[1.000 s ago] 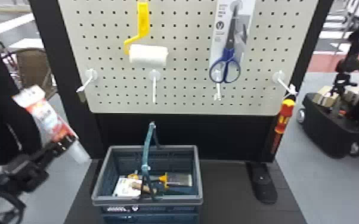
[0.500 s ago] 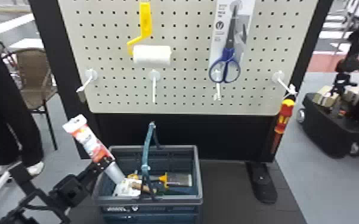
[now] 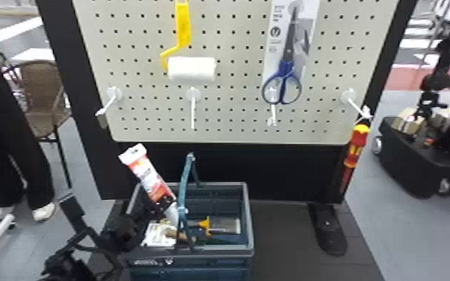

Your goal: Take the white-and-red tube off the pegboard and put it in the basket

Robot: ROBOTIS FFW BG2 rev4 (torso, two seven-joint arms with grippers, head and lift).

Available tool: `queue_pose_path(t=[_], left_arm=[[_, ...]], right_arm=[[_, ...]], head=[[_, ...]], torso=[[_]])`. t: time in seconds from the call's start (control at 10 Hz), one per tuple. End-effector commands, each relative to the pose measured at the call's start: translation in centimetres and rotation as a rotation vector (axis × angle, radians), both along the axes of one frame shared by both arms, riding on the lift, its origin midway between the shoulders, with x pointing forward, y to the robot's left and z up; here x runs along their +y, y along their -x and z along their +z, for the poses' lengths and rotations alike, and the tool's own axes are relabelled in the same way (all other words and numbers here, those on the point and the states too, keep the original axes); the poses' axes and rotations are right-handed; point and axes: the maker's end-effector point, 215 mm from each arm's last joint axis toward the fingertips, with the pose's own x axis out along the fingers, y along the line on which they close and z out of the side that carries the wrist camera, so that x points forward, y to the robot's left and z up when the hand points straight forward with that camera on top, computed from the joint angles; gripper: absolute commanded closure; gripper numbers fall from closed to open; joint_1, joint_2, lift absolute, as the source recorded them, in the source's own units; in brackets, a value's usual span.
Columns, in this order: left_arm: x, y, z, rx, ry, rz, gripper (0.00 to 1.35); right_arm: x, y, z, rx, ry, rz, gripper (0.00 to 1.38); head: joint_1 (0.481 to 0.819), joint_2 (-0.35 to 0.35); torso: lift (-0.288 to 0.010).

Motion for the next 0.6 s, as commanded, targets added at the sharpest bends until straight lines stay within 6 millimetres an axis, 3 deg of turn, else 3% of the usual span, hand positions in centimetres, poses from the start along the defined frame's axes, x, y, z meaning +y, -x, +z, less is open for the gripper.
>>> queue_pose_path(t=[0.0, 0.1, 0.2, 0.3, 0.4, 0.5], left_arm=[[-1.89, -0.83, -0.22, -0.013, 0.000, -0.027, 1.22], [-1.90, -1.33, 0.30, -0.047, -0.024, -0.012, 1.00], [-1.65, -1.48, 0.34, -0.053, -0.033, -0.002, 0.49], [-1.34, -1.56, 0.49, -0.062, -0.040, 0.003, 0.10], [-0.94, -1.58, 0.42, -0.062, -0.043, 0.010, 0.06], [-0.94, -1.58, 0.42, -0.062, -0.043, 0.010, 0.11]], right_arm=[[-0.02, -0.03, 0.01, 0.000, -0.002, -0.001, 0.24], [0.04, -0.09, -0.01, 0.001, -0.002, 0.003, 0.24], [0.07, -0.08, -0.10, 0.005, -0.005, 0.004, 0.24], [0.14, -0.06, -0.14, 0.006, -0.005, 0.008, 0.24], [0.10, 0.02, -0.22, 0.009, -0.007, 0.008, 0.24], [0.14, -0.05, -0.24, 0.010, -0.006, 0.009, 0.24]], head=[[0.549, 0.000], [0.549, 0.000], [0.549, 0.000], [0.549, 0.000], [0.549, 0.000], [0.549, 0.000]], torso=[[-0.100], [-0.100], [-0.100], [-0.100], [-0.100], [-0.100]])
